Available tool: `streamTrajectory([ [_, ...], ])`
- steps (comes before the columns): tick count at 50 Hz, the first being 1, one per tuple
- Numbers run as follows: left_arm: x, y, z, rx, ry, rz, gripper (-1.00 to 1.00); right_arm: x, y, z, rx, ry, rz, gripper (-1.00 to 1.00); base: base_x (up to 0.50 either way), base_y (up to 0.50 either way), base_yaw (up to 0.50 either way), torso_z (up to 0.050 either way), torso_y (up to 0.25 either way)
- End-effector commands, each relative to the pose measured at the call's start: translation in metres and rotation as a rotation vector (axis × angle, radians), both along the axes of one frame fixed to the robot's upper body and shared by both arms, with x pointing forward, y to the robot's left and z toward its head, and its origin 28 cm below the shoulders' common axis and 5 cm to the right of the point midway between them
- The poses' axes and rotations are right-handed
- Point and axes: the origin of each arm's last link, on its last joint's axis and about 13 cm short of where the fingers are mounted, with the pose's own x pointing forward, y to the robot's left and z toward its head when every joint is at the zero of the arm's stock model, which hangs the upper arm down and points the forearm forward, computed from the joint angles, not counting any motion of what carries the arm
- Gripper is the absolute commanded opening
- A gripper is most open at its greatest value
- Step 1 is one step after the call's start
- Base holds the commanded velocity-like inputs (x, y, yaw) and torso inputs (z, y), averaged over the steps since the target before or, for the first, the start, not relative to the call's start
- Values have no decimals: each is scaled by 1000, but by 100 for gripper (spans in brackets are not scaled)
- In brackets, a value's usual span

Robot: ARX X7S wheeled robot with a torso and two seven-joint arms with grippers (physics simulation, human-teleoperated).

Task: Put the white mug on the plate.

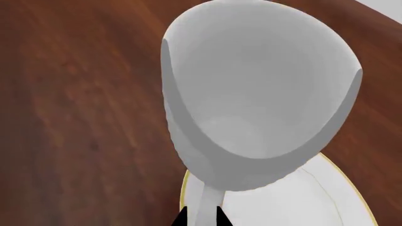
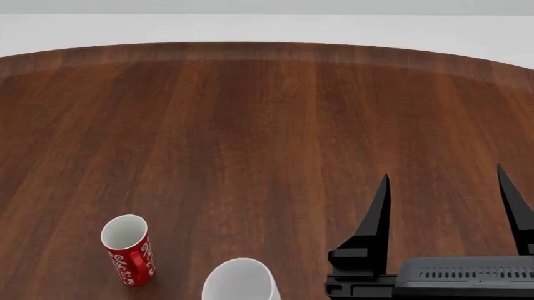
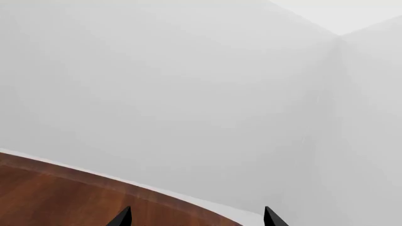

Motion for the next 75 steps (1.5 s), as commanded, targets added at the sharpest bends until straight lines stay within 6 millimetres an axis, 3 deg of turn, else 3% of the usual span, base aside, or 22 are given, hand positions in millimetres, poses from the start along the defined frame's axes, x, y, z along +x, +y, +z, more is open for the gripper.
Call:
streamTrajectory([
  [1,3,-5,-3,2,30,-21,-100,0,0,0,4,-2,2,100,0,0,0,0,0],
  [24,-4,-15,0,64,77,-107,-100,-1,0,-2,6,-1,5,100,0,0,0,0,0],
  [53,-28,-11,6,115,129,-136,-100,0,0,-4,15,-6,9,100,0,0,0,0,0],
  [75,-20,-9,-1,147,165,-119,-100,1,0,-3,16,-10,13,100,0,0,0,0,0],
])
